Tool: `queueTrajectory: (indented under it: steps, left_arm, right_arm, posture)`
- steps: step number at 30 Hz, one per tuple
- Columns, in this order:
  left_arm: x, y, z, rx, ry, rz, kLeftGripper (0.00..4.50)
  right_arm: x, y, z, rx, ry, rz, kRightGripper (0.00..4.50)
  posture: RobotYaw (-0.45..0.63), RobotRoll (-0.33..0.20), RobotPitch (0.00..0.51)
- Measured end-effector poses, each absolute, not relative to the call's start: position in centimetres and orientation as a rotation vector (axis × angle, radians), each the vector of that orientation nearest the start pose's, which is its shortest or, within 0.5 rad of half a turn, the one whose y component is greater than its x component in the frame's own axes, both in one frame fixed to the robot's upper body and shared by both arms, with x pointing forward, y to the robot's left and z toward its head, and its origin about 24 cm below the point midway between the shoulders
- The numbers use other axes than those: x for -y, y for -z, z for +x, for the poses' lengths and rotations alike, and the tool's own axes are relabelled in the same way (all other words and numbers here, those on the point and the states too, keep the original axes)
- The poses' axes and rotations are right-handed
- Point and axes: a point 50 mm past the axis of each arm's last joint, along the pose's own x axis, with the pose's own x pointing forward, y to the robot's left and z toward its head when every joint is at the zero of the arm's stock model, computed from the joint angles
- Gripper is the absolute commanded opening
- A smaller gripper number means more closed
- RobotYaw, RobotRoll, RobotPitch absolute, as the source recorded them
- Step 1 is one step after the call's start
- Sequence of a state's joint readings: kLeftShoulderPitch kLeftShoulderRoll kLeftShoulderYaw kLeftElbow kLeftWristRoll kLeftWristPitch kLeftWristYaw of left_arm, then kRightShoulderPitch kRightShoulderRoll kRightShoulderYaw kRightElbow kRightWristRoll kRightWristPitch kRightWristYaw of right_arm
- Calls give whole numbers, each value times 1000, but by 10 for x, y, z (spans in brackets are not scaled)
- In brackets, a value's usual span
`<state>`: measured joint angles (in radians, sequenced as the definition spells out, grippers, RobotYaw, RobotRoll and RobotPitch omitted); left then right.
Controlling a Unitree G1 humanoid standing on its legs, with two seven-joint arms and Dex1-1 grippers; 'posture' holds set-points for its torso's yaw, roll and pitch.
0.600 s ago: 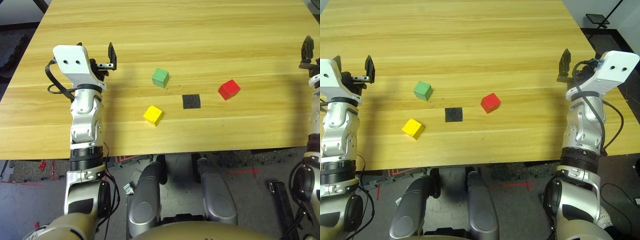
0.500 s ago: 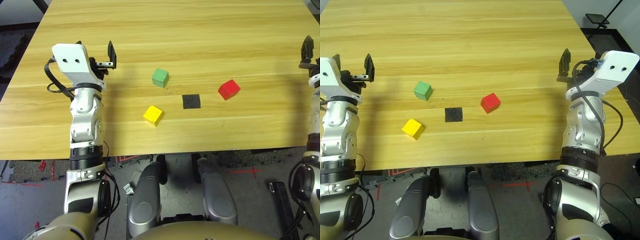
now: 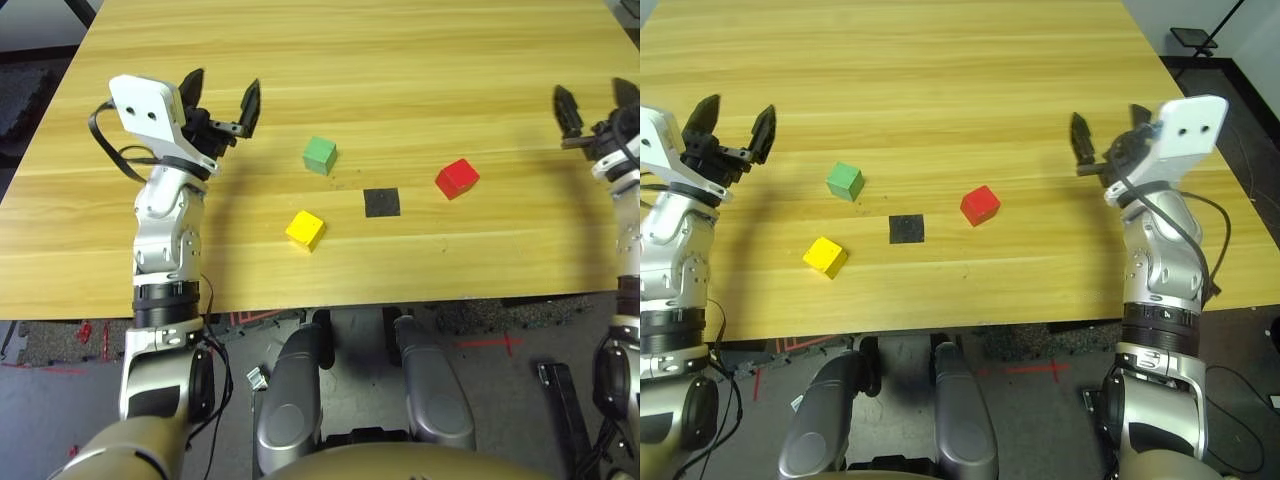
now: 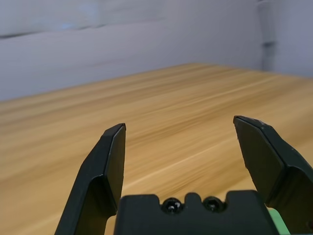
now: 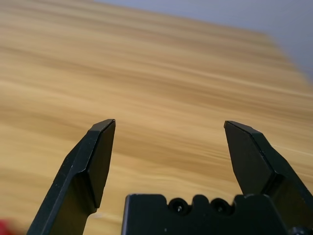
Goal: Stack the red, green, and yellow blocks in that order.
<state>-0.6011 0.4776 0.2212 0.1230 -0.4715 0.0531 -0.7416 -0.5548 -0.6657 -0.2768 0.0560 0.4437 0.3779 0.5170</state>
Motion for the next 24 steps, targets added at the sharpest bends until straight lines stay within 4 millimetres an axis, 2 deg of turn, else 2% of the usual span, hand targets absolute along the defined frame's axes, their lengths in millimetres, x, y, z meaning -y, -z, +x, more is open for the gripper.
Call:
queueTrajectory:
  steps: [5, 9, 12, 15, 19, 24]
  left_arm:
    - [-208, -220, 316, 406, 999, 198, 4484]
    - [-207, -211, 318, 347, 1163, 278, 4484]
    - [-204, -210, 322, 333, 1230, 341, 4484]
    - [-201, -212, 326, 330, 1263, 376, 4484]
    - [-197, -209, 328, 332, 1306, 381, 4484]
    - [-194, -211, 328, 328, 1338, 379, 4484]
  right_arm:
    - [249, -242, 306, 116, -463, -140, 4500]
    - [231, -240, 301, 40, -511, -135, 4500]
    - [211, -232, 295, 10, -540, -127, 4500]
    - [200, -212, 289, -50, -552, -117, 4500]
    - [197, -195, 286, -106, -534, -146, 4500]
    - [202, -192, 287, -102, -507, -212, 4500]
  posture:
    - [94, -19, 280]
    - [77, -28, 283]
    - [73, -29, 283]
    - [77, -26, 282]
    - [83, -24, 286]
    - [100, -13, 288]
